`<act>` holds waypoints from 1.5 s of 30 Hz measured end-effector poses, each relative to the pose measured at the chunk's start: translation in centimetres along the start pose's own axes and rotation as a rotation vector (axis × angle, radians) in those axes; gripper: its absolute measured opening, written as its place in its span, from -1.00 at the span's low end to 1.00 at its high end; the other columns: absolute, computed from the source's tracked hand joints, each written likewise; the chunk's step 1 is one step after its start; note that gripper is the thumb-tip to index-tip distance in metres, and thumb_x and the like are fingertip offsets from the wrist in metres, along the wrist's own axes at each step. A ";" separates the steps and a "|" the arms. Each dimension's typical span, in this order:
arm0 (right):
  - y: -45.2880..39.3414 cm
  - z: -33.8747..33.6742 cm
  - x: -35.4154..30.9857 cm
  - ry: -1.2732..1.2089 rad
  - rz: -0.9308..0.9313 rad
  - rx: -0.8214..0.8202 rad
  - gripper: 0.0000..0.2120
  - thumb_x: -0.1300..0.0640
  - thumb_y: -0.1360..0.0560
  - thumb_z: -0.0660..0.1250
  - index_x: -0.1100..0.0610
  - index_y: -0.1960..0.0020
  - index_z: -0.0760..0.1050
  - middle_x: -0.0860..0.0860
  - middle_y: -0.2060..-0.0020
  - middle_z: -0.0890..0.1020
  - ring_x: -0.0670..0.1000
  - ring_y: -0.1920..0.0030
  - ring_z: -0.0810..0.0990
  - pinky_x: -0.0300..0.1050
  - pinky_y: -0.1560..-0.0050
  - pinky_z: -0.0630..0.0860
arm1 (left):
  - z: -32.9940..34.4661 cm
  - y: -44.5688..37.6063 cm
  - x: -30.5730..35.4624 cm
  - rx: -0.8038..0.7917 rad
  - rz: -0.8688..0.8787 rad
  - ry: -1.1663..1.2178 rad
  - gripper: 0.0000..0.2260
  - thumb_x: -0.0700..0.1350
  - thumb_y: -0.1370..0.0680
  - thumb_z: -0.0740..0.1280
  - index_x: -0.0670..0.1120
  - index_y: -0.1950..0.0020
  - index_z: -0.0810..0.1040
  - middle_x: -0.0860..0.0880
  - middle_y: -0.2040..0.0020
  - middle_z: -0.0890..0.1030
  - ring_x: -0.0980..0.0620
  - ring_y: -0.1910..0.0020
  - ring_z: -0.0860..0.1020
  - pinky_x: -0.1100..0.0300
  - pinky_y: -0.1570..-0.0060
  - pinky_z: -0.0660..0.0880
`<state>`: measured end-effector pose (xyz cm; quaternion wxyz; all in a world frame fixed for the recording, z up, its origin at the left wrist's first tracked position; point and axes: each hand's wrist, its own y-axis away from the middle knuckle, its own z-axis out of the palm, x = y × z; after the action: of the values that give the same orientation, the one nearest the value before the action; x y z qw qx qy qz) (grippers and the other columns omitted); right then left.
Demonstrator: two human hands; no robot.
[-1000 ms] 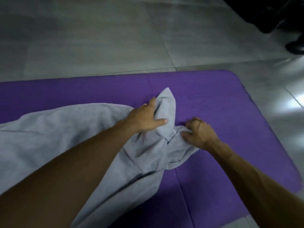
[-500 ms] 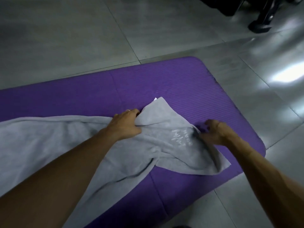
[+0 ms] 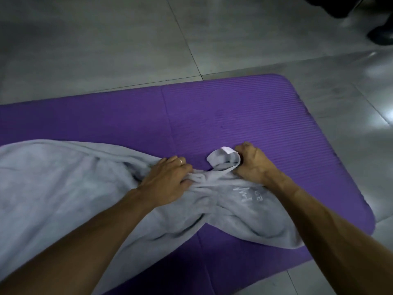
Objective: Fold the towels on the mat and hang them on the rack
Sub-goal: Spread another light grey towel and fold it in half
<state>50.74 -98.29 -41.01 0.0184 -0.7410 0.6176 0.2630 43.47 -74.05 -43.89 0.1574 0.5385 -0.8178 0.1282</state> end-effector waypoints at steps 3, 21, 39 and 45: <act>-0.7 -2.8 0.1 -0.215 0.164 0.361 -0.83 0.09 -0.42 0.39 0.18 0.24 0.50 0.09 0.38 0.56 0.07 0.27 0.55 -0.13 0.26 0.36 | -1.5 -3.1 0.5 0.110 -0.214 0.128 -0.83 -0.04 -0.54 0.32 -0.13 0.00 0.50 -0.14 0.05 0.59 -0.21 0.03 0.57 0.01 0.08 0.45; -10.4 -2.0 3.2 -0.061 0.287 0.400 -0.75 0.03 -0.54 0.24 0.17 -0.13 0.43 0.24 -0.02 0.58 0.31 -0.07 0.53 0.08 -0.04 0.42 | -0.4 -12.0 -4.1 0.212 -0.450 0.016 -0.90 -0.19 -0.53 0.27 -0.08 -0.01 0.54 -0.06 0.03 0.54 -0.11 0.01 0.52 0.08 0.15 0.39; 8.2 0.3 6.4 0.198 -0.034 0.423 -0.64 -0.01 -0.38 0.24 0.16 -0.07 0.55 0.11 -0.08 0.57 0.21 -0.02 0.52 0.07 0.03 0.42 | 2.2 1.9 8.1 0.149 0.086 0.086 -0.71 0.11 -0.43 0.27 -0.04 -0.01 0.57 0.01 -0.02 0.50 0.02 0.02 0.45 0.12 0.06 0.42; 13.8 3.4 5.5 0.338 -0.250 0.076 -0.56 -0.03 -0.29 0.18 0.06 -0.11 0.55 0.04 -0.03 0.57 0.13 -0.05 0.56 0.05 -0.06 0.45 | 2.7 5.8 7.7 -0.059 -0.012 -0.231 -0.61 -0.02 -0.24 0.52 -0.05 -0.03 0.59 -0.07 0.04 0.58 -0.12 0.05 0.54 0.00 0.17 0.50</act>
<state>37.25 -105.32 -42.06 -0.0250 -0.8441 0.5248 0.1071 34.94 -79.28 -43.54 0.0787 0.5499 -0.8305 0.0404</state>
